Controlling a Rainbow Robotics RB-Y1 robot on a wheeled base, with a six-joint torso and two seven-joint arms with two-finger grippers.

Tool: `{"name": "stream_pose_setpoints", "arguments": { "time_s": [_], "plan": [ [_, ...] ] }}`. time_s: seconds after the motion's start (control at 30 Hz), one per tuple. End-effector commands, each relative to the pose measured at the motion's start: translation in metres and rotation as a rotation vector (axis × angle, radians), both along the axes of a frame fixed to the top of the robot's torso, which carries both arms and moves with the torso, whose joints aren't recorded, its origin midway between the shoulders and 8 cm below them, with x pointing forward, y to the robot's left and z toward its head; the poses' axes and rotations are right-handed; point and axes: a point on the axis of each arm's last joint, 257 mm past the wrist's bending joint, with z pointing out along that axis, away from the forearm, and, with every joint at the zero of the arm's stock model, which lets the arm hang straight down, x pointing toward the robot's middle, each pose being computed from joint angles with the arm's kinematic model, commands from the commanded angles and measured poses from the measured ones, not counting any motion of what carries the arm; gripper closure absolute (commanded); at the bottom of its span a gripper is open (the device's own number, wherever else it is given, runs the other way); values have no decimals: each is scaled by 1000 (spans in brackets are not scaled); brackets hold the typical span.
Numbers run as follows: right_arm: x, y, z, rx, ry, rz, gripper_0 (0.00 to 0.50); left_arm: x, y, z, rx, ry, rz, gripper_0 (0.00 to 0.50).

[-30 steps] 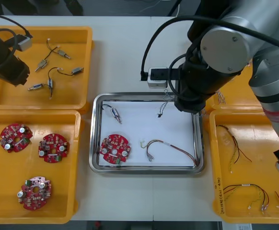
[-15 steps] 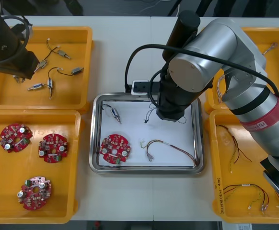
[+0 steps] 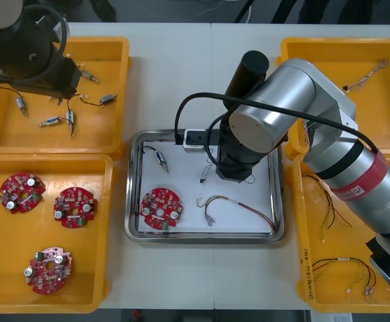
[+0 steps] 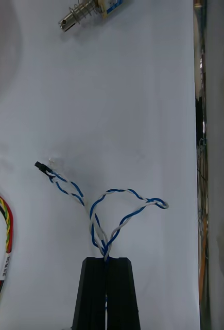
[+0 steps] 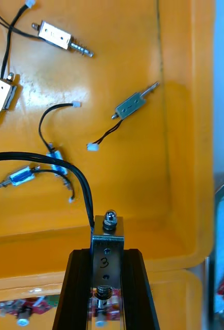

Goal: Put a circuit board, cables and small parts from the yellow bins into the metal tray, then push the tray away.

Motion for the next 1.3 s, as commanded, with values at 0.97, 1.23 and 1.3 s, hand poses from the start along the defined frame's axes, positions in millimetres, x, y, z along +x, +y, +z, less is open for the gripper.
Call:
{"name": "stream_pose_setpoints", "arguments": {
  "time_s": [0.97,1.23,1.3],
  "plan": [
    [10,-27,-18,7,-46,-24,0,3,-40,32,-145,-102,97,500],
    [9,-23,5,31,-64,-33,0,3,-35,28,-139,-99,109,500],
    [7,-24,13,32,-58,-45,0,3,-35,28,-138,-99,110,500]
  ]
}}
